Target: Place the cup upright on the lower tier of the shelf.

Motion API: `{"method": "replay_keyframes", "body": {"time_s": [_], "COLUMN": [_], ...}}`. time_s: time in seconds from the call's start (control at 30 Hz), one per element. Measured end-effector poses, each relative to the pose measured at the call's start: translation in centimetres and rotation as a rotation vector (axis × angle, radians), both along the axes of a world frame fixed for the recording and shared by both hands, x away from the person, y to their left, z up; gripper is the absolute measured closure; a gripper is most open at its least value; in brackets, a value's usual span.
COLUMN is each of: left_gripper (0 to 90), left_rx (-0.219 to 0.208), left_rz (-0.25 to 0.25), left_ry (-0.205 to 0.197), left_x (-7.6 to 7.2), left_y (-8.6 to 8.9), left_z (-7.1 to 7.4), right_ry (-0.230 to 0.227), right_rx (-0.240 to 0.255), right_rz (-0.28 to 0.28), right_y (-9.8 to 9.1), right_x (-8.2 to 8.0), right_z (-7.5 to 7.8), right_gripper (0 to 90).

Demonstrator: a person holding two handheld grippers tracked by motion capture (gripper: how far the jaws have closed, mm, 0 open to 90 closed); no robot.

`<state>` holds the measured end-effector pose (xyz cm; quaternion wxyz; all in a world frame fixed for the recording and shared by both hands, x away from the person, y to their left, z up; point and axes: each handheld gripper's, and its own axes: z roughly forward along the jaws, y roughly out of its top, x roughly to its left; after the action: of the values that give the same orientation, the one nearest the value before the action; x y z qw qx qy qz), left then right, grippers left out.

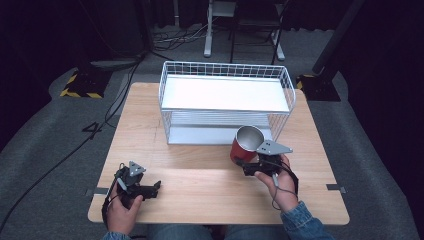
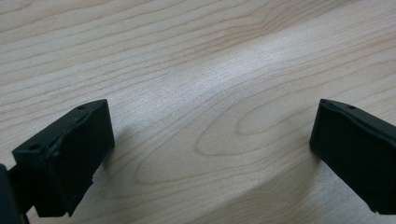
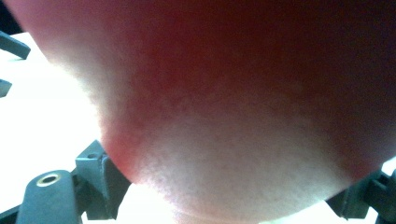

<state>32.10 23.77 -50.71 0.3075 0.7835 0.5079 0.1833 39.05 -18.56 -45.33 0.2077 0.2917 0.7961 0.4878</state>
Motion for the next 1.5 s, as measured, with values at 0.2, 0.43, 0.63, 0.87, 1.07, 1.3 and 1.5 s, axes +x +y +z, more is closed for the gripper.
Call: {"method": "replay_keyframes", "body": {"time_s": [0.2, 0.43, 0.63, 0.87, 1.07, 1.3, 1.5], "left_gripper": [0.1, 0.1, 0.1, 0.1, 0.1, 0.1, 0.1], "left_rx": [-0.001, 0.0, 0.001, 0.001, -0.001, -0.003, -0.003], "left_rz": [0.005, 0.011, 0.009, 0.009, 0.009, 0.01, 0.013], "left_ry": [0.004, 0.0, 0.001, 0.0, 0.002, 0.003, 0.001], "left_x": [-0.1, -0.2, -0.3, -0.3, -0.2, 0.0, 0.3], "left_y": [0.0, -0.1, -0.1, -0.1, -0.1, -0.2, -0.2], "left_z": [0.0, 0.0, 0.0, 0.0, 0.0, 0.0, 0.0], "right_ry": [0.03, 0.047, 0.047, 0.047, 0.032, 0.033, 0.031], "right_rx": [-0.01, -0.019, -0.021, -0.022, -0.023, -0.018, -0.005], "right_rz": [0.0, 0.003, -0.006, -0.023, -0.039, -0.057, -0.075], "right_y": [0.8, 1.9, 2.8, 3.7, 4.6, 5.4, 5.9], "right_x": [2.2, 4.0, 5.3, 6.8, 8.4, 9.7, 10.8], "right_z": [0.3, 0.1, -0.2, -0.6, -1.0, -1.5, -1.8], "right_gripper": [17.2, 17.2, 17.2, 17.2, 17.2, 17.2, 17.1]}}
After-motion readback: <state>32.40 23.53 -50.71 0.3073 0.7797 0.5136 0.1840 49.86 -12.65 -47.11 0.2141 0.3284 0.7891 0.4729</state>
